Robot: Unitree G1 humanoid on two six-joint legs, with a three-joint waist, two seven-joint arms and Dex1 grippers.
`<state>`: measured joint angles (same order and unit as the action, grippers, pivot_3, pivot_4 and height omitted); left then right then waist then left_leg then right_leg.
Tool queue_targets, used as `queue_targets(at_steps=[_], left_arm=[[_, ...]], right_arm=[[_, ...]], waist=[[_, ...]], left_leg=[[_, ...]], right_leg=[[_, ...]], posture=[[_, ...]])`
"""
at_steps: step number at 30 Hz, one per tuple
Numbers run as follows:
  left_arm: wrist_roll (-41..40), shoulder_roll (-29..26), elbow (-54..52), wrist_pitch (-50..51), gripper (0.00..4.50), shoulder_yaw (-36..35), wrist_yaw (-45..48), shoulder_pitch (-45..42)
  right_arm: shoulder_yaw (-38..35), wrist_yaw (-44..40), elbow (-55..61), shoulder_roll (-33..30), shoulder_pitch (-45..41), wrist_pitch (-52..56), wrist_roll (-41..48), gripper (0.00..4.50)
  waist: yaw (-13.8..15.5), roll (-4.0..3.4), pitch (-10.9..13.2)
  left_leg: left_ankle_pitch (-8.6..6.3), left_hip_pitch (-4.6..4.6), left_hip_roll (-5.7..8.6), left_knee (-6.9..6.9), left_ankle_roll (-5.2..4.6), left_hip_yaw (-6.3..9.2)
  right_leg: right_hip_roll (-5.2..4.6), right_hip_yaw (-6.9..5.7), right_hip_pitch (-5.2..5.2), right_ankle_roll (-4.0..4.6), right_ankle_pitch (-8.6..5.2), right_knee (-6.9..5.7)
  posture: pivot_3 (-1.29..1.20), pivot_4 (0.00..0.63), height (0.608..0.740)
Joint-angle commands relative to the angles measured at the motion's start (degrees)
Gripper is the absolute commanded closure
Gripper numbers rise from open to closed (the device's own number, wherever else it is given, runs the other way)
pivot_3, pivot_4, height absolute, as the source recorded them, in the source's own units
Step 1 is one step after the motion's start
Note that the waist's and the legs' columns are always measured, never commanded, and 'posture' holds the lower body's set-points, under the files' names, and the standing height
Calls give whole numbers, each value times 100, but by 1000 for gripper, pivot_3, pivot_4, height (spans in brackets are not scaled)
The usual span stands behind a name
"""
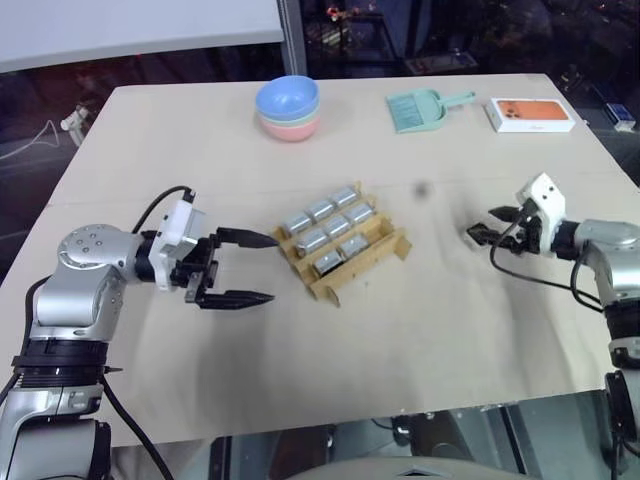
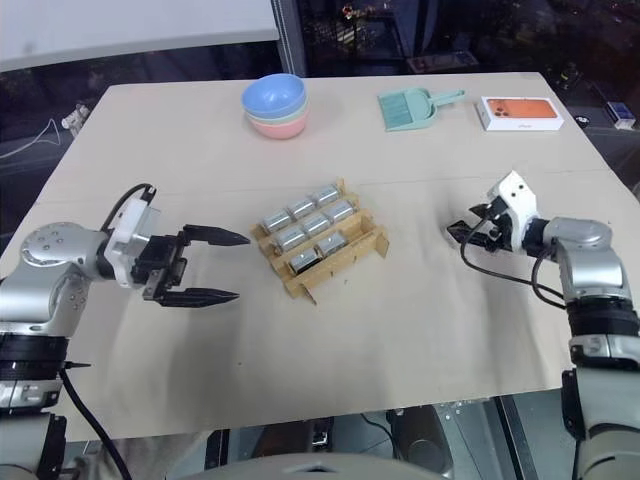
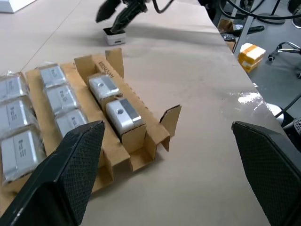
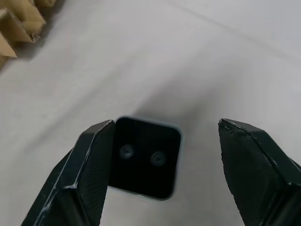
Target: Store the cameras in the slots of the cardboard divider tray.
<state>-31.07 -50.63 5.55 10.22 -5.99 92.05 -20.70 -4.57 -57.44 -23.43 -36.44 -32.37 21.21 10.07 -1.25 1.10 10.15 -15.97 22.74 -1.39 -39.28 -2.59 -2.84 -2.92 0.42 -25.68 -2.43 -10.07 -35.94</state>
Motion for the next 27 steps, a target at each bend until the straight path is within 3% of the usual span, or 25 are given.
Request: queue_targets(at_steps=[1,13,16,18,22,27], left_arm=[[-2,-80,17,-118,0,7,45,-128],[-36,-131,-64,-80,0,-50,44,-41],[-19,-100,-53,-57,0,-8,43,-112],[-17,-76,-27,-3,0,18,29,-179],[-15,91,5,408,0,99,-371,-424],[-227,685,9,1128,0,238,-896,-1009]], right_arm=[[-172,412,310,156,41,89,151,1055],[-83,886,727,11,640,269,16,1055],[-30,885,930,13,702,273,33,2305],[36,890,1073,13,677,199,-10,2449],[344,793,1636,15,413,-244,-174,2451],[1348,730,2251,298,-342,-2149,-999,2451]], waist=[[11,0,0],[63,2,-2],[54,2,-1],[54,2,-1],[49,1,-1],[-16,1,0]], left_leg=[[0,0,0,0,0,1],[-1,6,3,-2,-1,6],[-1,5,3,-1,-1,6],[-1,6,3,-2,-1,6],[-1,5,3,-1,-1,6],[-1,3,1,-5,-2,6]], right_leg=[[0,-1,0,0,0,0],[-3,-6,2,0,-1,6],[-2,-5,2,-1,-1,5],[-2,-5,1,-1,-1,5],[-2,-5,1,-1,-1,4],[3,0,-1,-3,0,1]], posture=[[0,150,740],[0,150,740],[0,150,740],[0,150,740],[0,150,740],[0,150,740]])
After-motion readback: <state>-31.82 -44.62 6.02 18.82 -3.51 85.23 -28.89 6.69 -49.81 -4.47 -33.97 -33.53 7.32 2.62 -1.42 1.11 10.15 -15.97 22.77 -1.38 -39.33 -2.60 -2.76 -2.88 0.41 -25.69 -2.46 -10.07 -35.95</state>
